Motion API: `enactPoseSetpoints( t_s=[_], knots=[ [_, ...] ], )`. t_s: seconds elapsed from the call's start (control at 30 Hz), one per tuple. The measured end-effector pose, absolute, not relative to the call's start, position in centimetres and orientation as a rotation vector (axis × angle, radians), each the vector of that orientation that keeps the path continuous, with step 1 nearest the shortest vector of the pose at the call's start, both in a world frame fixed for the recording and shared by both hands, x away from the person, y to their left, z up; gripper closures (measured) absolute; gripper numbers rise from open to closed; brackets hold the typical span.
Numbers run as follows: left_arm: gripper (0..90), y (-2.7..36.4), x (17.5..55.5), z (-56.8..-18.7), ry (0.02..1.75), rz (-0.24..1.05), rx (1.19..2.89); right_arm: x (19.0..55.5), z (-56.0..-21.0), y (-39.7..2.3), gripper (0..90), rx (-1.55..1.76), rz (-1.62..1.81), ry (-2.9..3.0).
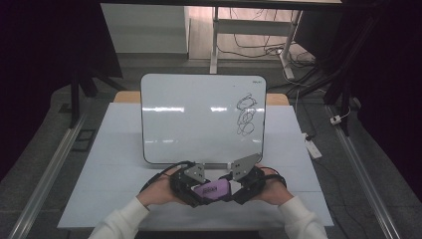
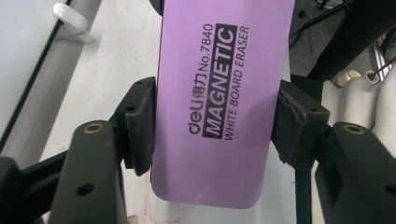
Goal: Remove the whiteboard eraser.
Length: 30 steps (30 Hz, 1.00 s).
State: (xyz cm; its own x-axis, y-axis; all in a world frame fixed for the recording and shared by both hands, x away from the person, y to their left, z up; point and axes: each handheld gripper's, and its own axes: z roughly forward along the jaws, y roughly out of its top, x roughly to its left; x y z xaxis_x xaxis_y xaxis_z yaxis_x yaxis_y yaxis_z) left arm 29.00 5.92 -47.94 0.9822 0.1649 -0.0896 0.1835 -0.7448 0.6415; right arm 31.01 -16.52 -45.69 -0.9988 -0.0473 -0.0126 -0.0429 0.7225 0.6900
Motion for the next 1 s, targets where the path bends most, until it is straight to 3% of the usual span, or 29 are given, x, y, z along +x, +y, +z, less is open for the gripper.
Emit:
enactPoseSetpoints(
  t_s=[0.3,0.53,1.0],
  knots=[
    [39.8,5.4,28.8,-47.7,0.269,0.008,2.475,31.4,-46.2,-16.4,38.5,-0.002,-1.105,-2.896],
    [40.3,4.8,29.0,-47.4,0.352,0.078,2.554,31.6,-44.8,-15.7,29.4,-0.047,-1.049,-2.968],
    [40.3,4.0,29.3,-46.7,0.354,0.026,2.568,33.2,-43.3,-12.2,35.5,0.015,-0.711,-2.979]
  ],
)
